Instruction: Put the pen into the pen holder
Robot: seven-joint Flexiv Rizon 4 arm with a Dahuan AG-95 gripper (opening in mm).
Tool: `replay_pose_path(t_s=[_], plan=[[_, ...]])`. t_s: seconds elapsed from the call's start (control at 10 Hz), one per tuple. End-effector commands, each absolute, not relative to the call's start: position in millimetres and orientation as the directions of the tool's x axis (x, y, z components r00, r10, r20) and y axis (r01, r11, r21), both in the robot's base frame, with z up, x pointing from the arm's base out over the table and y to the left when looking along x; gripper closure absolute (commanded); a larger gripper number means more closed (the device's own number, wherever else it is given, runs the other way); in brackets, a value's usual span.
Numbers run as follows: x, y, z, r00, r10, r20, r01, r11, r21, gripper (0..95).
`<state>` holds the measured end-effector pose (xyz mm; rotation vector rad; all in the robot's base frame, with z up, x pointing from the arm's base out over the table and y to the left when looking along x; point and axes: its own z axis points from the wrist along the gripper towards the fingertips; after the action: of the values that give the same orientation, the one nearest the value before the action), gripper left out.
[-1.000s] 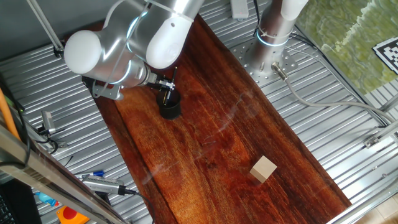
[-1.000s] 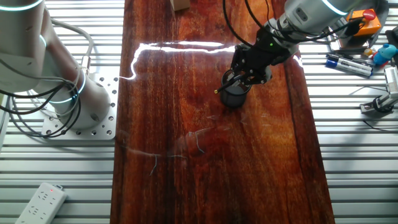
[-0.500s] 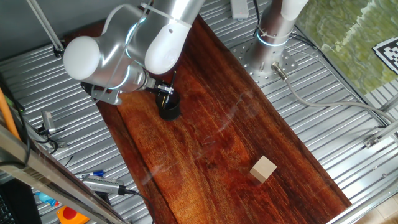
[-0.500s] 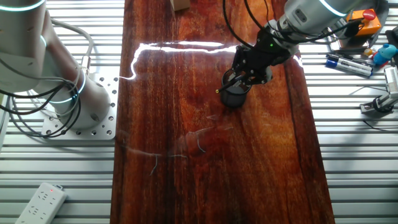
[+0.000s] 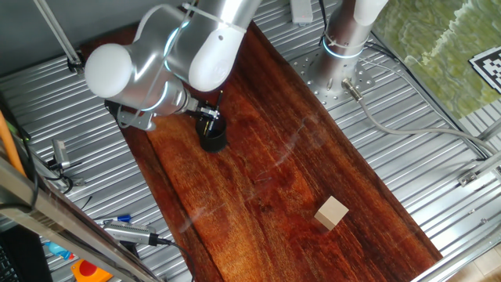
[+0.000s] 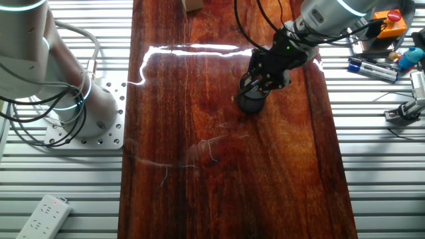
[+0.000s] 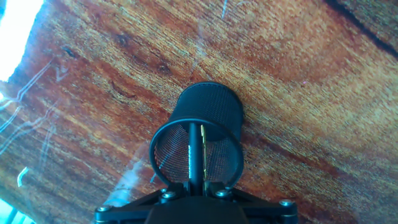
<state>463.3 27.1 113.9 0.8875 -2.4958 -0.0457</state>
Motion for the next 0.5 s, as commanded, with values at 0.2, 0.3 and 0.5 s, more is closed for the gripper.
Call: replay_pose_path(t_s=[0.2, 0.3, 0.5], plan=[[464.4, 27.4, 113.4, -0.673, -0.601, 0.430, -0.587, 0.788, 0.183, 57.0], [464.3, 27.4, 113.4, -0.673, -0.603, 0.429, -0.589, 0.787, 0.183, 57.0], [463.8, 27.4, 115.3, -0.717, -0.572, 0.398, -0.563, 0.812, 0.153, 76.0]])
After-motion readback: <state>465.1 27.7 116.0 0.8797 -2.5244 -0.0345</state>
